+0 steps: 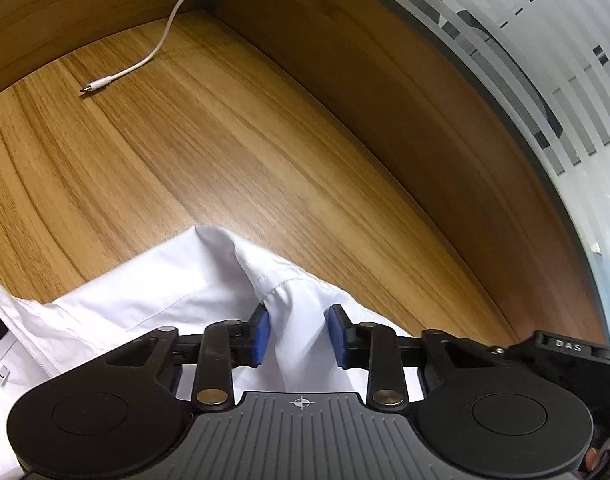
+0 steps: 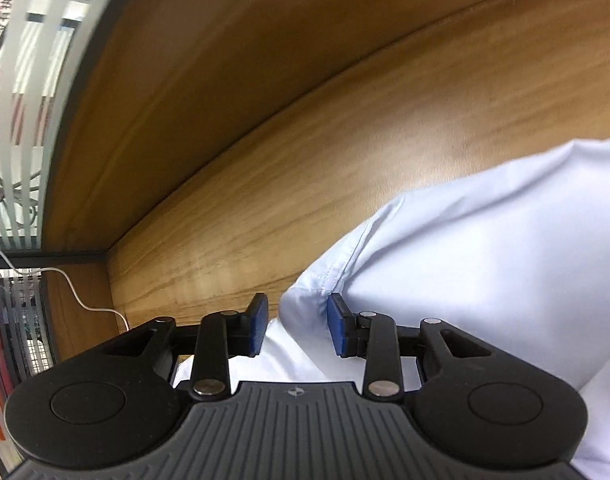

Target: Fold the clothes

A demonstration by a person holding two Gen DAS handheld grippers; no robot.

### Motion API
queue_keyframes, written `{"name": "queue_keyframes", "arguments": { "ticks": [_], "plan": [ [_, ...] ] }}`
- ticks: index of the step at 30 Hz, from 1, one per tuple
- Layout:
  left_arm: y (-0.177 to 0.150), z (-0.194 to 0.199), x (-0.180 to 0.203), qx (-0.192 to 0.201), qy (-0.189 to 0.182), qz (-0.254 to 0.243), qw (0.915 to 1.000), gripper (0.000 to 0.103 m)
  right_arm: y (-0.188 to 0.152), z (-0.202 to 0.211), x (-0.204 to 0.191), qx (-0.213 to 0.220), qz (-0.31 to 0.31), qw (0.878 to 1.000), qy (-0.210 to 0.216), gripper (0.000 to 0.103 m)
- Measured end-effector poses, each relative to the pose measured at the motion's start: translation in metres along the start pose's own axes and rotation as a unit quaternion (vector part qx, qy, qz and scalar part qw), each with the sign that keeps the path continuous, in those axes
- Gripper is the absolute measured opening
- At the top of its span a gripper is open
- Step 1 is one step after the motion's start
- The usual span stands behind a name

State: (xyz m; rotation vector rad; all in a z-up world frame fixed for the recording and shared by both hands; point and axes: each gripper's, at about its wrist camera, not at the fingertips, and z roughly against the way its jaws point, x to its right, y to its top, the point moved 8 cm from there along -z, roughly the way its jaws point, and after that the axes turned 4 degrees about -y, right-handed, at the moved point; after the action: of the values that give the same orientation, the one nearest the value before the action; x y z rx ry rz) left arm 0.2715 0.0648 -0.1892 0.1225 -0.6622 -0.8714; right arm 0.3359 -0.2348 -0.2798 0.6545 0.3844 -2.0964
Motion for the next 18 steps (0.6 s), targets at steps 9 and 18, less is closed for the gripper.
{"name": "queue_keyframes", "arguments": {
  "ticks": [9,18],
  "plan": [
    [0.005,0.003,-0.002,0.017,0.007,-0.027,0.9995,0.006,0.026,0.020,-0.023,0.069,0.083,0.994,0.008,0.001],
    [0.008,0.003,-0.009,0.006,-0.025,0.002,0.9997,0.014,0.031,0.019,-0.031,0.028,0.148,0.989,-0.009,0.009]
  ]
}}
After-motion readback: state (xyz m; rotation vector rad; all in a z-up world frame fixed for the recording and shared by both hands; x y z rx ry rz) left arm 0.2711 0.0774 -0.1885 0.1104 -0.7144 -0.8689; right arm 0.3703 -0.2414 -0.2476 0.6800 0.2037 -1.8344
